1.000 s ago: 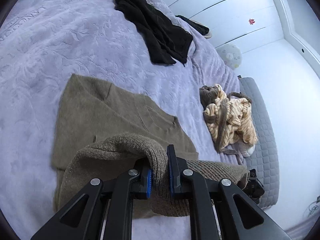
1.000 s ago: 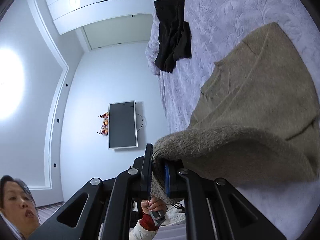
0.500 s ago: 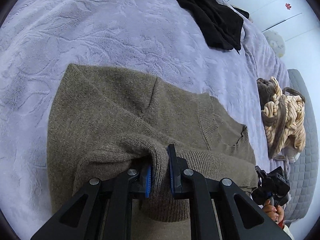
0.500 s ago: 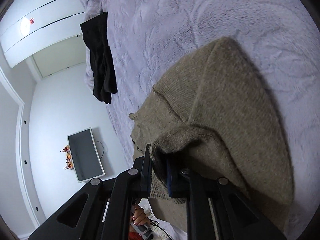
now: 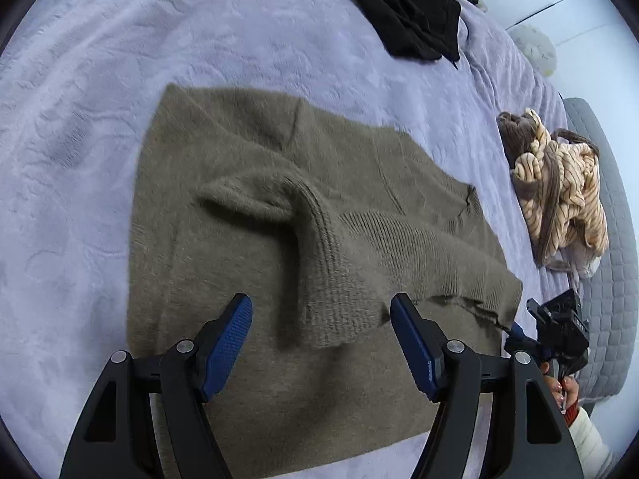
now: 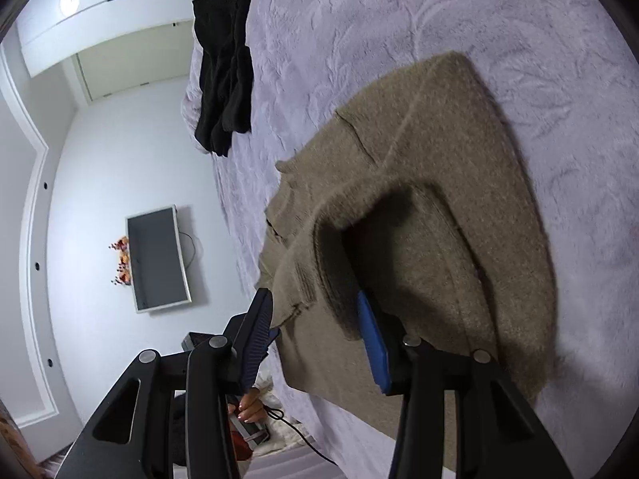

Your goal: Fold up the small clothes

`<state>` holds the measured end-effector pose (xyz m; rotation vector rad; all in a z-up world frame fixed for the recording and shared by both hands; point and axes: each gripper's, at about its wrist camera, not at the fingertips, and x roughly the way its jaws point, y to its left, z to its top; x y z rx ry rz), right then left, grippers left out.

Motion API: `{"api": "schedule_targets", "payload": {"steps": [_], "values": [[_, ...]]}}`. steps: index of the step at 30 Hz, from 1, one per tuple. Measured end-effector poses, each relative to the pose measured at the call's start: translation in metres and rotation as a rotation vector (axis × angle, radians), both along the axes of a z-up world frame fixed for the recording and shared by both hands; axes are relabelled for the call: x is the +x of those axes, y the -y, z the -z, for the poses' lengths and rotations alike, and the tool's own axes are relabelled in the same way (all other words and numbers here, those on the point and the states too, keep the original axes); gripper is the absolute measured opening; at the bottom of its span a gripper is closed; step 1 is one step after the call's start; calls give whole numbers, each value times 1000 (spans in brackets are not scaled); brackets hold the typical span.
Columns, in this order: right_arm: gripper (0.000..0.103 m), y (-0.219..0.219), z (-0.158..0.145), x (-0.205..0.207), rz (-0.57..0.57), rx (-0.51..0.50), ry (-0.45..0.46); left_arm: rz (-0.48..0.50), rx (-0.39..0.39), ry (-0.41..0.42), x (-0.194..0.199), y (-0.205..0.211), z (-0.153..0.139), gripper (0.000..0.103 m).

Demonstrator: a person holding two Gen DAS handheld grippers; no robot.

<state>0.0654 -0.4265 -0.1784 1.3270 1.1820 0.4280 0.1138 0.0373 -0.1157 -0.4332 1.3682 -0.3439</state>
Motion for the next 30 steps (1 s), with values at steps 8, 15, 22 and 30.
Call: {"api": "schedule_targets", "payload": {"steps": [8,15,22,30], "values": [[46,-13,-5,54,131,158,114,-88,-38,82,47,23,-5,72],[47,18,-23,70,267,36,105,-197,23,213,66,4,-43,72],[47,0,-30,63,113,-132,74,-54,238,191,37,5,-30,72],[47,0,-5,35,83,-290,-30,-3,255,117,3,-3,-2,72]]}}
